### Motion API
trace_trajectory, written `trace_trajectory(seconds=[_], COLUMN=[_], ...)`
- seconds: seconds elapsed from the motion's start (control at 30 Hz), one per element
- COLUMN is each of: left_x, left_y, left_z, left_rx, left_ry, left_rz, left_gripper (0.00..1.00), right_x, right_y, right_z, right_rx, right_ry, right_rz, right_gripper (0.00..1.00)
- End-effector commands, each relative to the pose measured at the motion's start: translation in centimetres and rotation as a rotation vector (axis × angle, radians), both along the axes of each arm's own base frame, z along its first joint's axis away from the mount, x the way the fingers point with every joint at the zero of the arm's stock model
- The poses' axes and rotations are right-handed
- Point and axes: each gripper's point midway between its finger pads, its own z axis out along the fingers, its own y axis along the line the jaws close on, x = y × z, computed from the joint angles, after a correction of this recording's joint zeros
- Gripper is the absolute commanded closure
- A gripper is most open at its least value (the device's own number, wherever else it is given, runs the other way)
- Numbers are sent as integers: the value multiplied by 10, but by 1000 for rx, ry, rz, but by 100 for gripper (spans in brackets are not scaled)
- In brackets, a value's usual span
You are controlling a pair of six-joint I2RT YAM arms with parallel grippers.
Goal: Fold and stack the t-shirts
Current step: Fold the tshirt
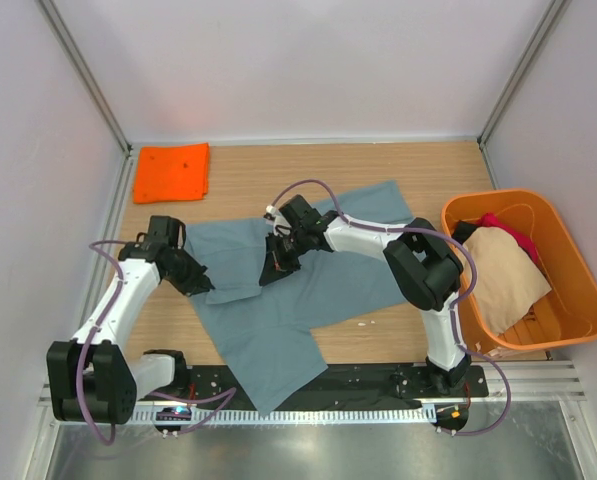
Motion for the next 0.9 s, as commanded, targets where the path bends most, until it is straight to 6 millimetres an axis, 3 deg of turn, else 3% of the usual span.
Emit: trace_trajectory(seconds=[0.0,0.07,0.1,0.13,0.17,0.23,0.3,0.33,0.4,0.43,0.53,0.6,0.63,0.67,0.7,0.73,0.77,0.83,0.87], left_x=[-2,-7,-7,-7,-3,2,21,28,53,63,101,123,134,141,150,159,162,172,176], left_y=[7,6,7,12,15,25,41,45,51,51,53,55,61,63,72,80,82,89,92], left_z=[2,-5,-4,-4,2,14,35,40,54,59,62,49,52,49,34,35,30,18,16], left_rx=[40,32,33,61,79,143,239,262,305,311,343,343,349,353,346,339,329,303,303], left_ry=[-5,11,9,4,-14,-47,-123,-144,-223,-251,-318,-306,-318,-312,-279,-285,-275,-266,-269], left_rz=[6,7,11,22,23,2,8,2,-24,-33,-79,-108,-100,-104,-99,-85,-84,-75,-67], left_gripper=[100,92,83,64,57,44,39,37,38,39,39,39,38,38,39,41,42,47,48], right_x=[-3,-6,-6,-2,3,34,59,90,115,145,194,218,232,247,257,270,279,297,303], right_y=[-1,-2,-6,-8,-11,-34,-53,-77,-111,-139,-198,-229,-243,-268,-283,-293,-315,-331,-349], right_z=[13,5,2,4,9,13,32,35,35,40,50,47,51,51,50,47,46,43,41], right_rx=[23,13,-8,-14,-13,-72,-77,-108,-192,-245,-354,-439,-461,-515,-548,-567,-593,-606,-618], right_ry=[-13,12,10,-6,-25,-82,-146,-194,-217,-280,-391,-442,-473,-508,-523,-534,-534,-533,-522], right_rz=[29,37,40,42,40,-45,-122,-206,-282,-356,-474,-539,-573,-612,-640,-658,-686,-716,-744], right_gripper=[97,95,87,83,79,67,51,50,50,50,50,51,50,49,48,48,48,48,48])
